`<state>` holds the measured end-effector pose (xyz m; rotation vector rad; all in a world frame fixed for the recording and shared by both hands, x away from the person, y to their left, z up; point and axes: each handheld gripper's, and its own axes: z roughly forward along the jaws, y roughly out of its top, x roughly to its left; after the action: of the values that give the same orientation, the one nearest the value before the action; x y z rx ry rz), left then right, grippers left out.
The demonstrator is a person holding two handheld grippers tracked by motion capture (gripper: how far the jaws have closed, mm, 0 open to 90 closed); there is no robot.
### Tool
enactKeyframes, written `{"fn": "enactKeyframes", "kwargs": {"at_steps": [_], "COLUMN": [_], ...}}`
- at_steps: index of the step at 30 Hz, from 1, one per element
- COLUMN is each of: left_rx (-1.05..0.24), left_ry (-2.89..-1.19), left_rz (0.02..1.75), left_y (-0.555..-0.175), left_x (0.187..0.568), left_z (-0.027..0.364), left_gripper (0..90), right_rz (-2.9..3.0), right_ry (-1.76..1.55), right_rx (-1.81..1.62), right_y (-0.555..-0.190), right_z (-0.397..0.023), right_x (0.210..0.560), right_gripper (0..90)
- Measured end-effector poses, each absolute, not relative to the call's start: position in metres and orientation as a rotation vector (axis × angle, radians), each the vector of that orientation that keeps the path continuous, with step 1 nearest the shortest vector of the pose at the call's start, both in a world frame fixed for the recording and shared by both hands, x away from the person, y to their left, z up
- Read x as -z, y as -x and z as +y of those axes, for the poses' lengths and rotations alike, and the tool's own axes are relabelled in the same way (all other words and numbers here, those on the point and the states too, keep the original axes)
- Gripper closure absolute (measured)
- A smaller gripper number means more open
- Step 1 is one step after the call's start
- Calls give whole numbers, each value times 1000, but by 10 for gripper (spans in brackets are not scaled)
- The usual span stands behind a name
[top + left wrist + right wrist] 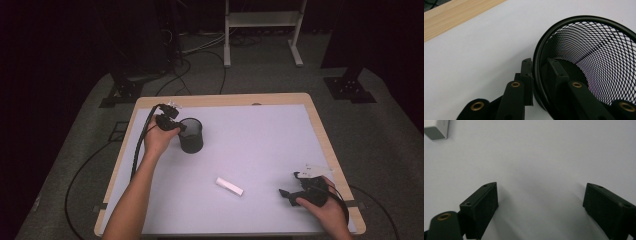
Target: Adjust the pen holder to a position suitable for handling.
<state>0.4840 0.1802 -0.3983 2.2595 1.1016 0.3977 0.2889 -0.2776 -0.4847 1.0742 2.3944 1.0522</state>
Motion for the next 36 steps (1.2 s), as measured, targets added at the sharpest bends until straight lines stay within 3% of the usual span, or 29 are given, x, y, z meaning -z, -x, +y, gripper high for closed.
{"fn": "enactKeyframes", "kwargs": {"at_steps": [11,36], "left_rx": [-348,-319], "left_ry": [-2236,-2267], "left_rz": [1083,1010], "left_y": [-480,-458], "left_x": [393,375], "left_z": [175,160], "left_gripper": [820,824], "right_rz": [2394,2394], "right_ry": [-1074,-1074], "right_rx": [-1052,-1053], "right_y": [-289,-289], "right_z": [-278,-278], "right_x": [485,485], "right_gripper": [117,117]}}
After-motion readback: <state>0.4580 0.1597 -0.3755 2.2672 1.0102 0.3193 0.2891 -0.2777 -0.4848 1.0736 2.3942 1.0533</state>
